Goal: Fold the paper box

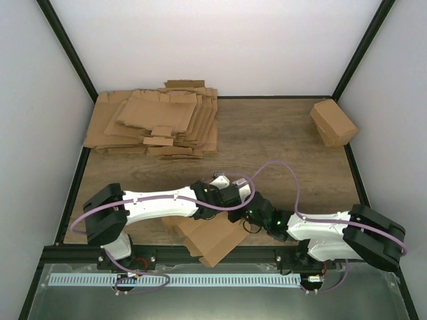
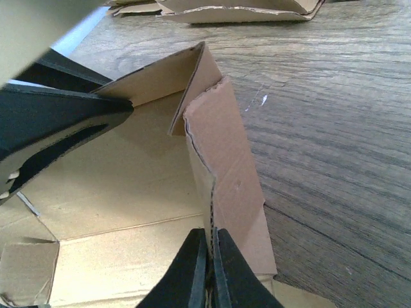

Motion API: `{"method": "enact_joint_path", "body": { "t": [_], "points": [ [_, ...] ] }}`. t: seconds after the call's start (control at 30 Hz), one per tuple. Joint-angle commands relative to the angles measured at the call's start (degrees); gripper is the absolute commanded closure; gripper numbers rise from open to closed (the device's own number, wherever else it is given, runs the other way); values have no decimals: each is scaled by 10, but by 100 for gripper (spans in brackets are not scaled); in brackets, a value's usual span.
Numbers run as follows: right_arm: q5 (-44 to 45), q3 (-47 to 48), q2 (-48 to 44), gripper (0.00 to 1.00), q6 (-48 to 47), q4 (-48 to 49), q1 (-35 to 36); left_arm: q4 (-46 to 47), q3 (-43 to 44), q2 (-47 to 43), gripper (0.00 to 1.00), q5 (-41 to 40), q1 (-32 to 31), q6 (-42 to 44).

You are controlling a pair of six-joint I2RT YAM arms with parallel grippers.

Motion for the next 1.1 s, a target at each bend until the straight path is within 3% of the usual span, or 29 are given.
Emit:
{"method": "enact_joint_path", "body": {
  "t": [0.0, 0.07, 0.23, 0.5, 0.63, 0.8, 1.07],
  "points": [
    [17, -12, 19, 97, -19, -45, 12, 60, 4, -15, 91, 41, 1, 15],
    [29, -13, 16, 95, -25, -52, 12, 54, 3, -15, 91, 43, 1, 16],
    [63, -15, -16, 90, -27, -88, 12, 58, 0, -24, 77, 80, 2, 29],
    [73, -30, -44, 98, -35, -92, 12, 74, 1, -48, 77, 165, 34, 34],
    [61, -27, -37, 98, -37, -83, 12, 93, -3, -68, 67, 248, 54, 38],
    [43, -25, -33, 98, -36, -68, 12, 103, -18, -76, 70, 321, 81, 37],
    [29, -23, -5, 97, -41, -55, 12, 115, -36, -60, 72, 360, 91, 33]
  ]
}}
